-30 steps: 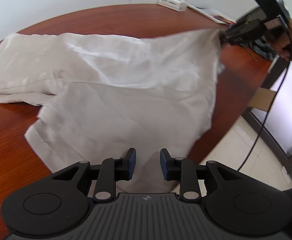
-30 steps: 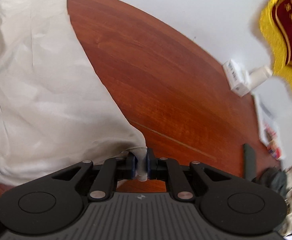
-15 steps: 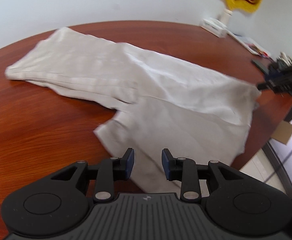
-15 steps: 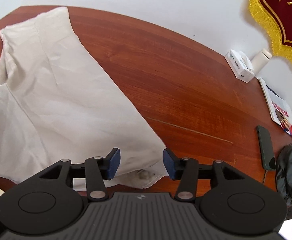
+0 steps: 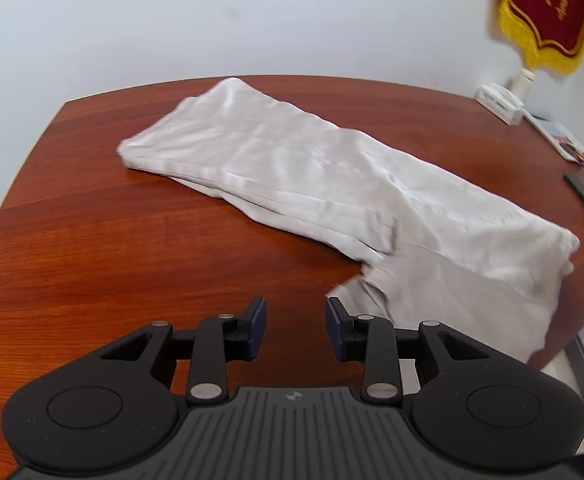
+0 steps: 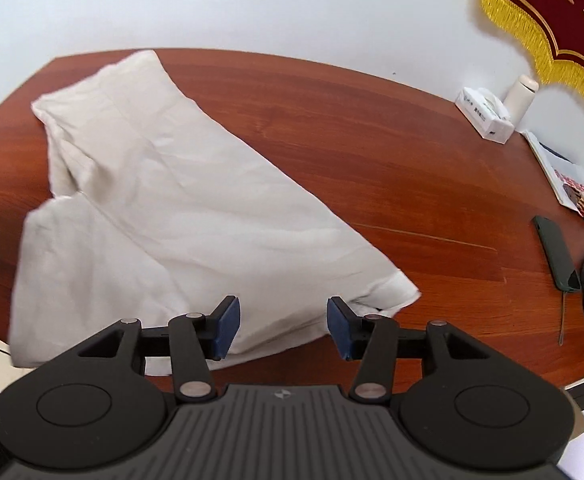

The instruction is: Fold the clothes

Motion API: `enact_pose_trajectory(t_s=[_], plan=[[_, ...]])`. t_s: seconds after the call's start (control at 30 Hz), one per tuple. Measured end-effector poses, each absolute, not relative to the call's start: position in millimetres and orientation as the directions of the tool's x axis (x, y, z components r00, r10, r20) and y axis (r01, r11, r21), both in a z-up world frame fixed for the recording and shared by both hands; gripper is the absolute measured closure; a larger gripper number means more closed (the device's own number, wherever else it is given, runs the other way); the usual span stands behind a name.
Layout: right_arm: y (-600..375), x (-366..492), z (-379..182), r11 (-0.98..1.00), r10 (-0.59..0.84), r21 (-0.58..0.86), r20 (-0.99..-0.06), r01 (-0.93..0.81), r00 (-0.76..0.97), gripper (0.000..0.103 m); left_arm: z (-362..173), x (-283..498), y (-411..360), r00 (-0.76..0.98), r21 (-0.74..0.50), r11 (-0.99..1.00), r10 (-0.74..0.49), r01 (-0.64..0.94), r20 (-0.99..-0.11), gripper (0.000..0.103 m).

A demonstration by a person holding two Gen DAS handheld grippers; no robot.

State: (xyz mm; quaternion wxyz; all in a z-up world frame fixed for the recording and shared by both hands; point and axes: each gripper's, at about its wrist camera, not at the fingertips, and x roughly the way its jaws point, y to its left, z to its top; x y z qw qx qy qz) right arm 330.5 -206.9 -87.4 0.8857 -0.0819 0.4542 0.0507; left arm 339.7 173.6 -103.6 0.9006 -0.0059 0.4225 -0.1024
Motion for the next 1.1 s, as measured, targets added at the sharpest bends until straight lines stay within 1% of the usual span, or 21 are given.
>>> enact_pose_trajectory(t_s=[0.2,0.6,0.83,0.97,1.1], plan=[[-179,322,-74,0.984,0.037,-0.075,-0.804,-0.163,0.594,0.048,-94,365,200,0.636,-0.094,0.982,-0.179,0.166,-0.751,0.071],[-104,335,-65,0.997,0.029,-0.022,-0.793,-0.075,0.609,0.048,-91,440,262,0.631,-0.08,0.985,-0.158,0.151,-0.76,0.071],[-63,343,-67,1.0,-0.004,-0.021,-0.797,-0.021,0.604,0.045,-102,487,295,0.622,-0.067,0.989,-0.136,0.133,-0.771,0.071],[-45,345,-68,0.999,-0.033,-0.034,-0.8,0.01,0.6,0.042,-115,518,314,0.609,-0.06,0.989,-0.129,0.132,-0.782,0.071],[-31,344,-68,0.998,-0.064,-0.041,-0.804,0.052,0.591,0.041,-129,543,326,0.597,-0.056,0.988,-0.134,0.147,-0.791,0.071]])
